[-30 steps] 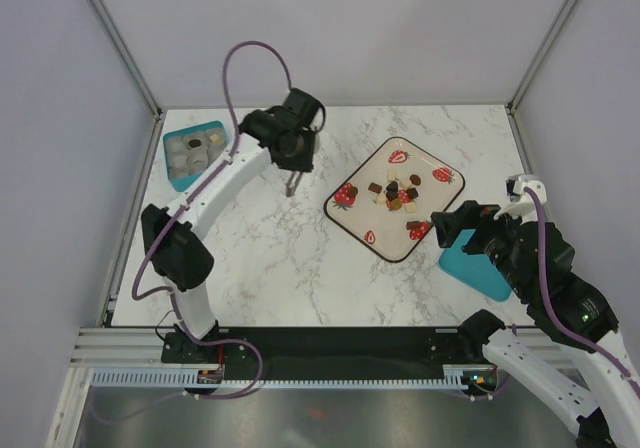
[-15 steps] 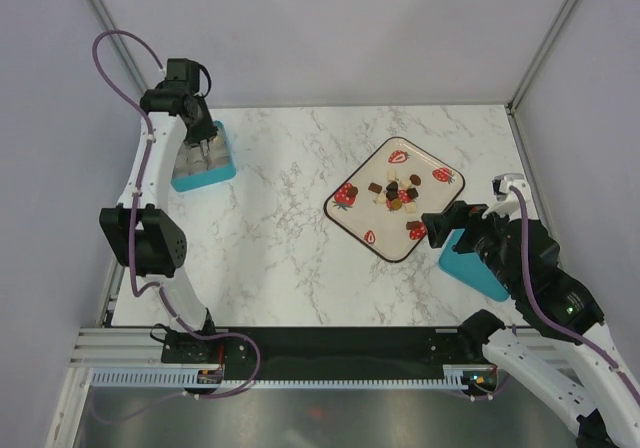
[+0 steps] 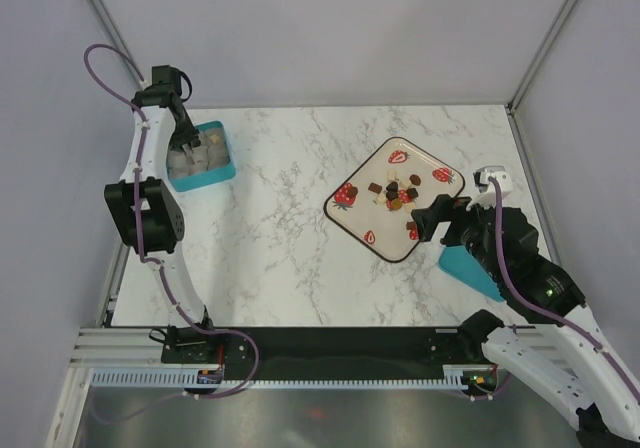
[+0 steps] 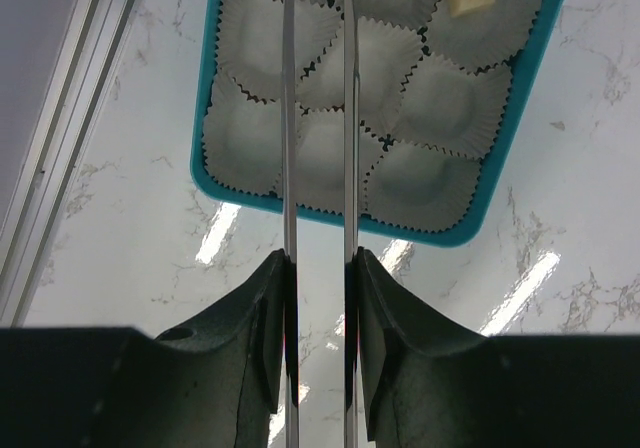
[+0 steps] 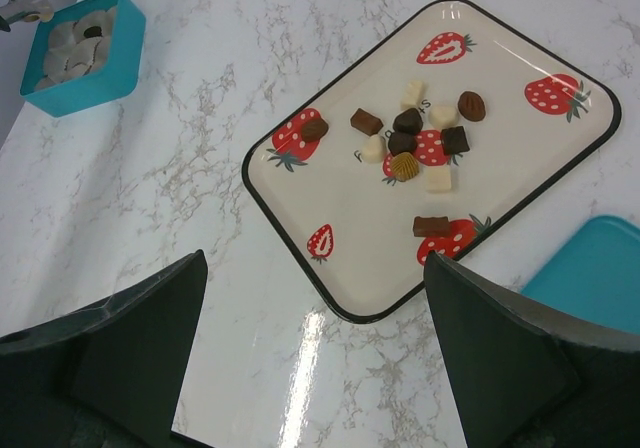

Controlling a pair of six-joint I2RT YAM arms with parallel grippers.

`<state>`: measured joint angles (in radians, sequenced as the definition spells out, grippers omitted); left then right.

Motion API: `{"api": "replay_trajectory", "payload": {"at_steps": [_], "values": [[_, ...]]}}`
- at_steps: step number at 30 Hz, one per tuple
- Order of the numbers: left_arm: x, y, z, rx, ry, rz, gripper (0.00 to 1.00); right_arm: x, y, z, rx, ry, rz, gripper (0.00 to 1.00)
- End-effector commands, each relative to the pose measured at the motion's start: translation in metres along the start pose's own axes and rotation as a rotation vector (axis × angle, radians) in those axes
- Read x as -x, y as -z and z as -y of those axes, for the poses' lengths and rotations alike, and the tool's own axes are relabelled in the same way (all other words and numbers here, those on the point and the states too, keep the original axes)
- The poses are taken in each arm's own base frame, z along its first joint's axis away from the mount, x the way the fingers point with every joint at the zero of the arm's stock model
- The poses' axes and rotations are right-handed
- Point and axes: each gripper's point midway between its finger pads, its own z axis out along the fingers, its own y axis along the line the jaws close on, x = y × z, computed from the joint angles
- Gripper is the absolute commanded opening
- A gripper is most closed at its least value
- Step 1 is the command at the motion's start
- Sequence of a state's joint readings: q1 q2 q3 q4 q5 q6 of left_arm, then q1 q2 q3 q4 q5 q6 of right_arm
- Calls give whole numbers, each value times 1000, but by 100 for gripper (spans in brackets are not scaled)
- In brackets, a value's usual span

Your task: Pack the chocolate

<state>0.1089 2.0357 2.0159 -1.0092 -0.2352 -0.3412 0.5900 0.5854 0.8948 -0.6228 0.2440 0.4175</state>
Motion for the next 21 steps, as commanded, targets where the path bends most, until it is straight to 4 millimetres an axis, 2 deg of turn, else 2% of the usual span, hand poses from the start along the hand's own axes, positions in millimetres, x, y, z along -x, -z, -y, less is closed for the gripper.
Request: {"api": "replay_trajectory", "payload": {"at_steps": [1, 5, 13, 18, 21], "values": [[29, -3, -6, 37, -5, 95, 34, 9, -7, -3, 3, 7, 37, 98], [29, -18, -11, 68, -31, 90, 34, 7, -11, -3, -3, 11, 30, 98], [30, -34, -10, 80, -44, 84, 35, 7, -18, -2, -17, 11, 27, 98], [30, -36, -11, 90, -51, 84, 37, 4, -21, -2, -18, 11, 22, 98], [31, -33, -12, 88, -50, 88, 42, 4, -21, -2, -19, 12, 20, 98]]}}
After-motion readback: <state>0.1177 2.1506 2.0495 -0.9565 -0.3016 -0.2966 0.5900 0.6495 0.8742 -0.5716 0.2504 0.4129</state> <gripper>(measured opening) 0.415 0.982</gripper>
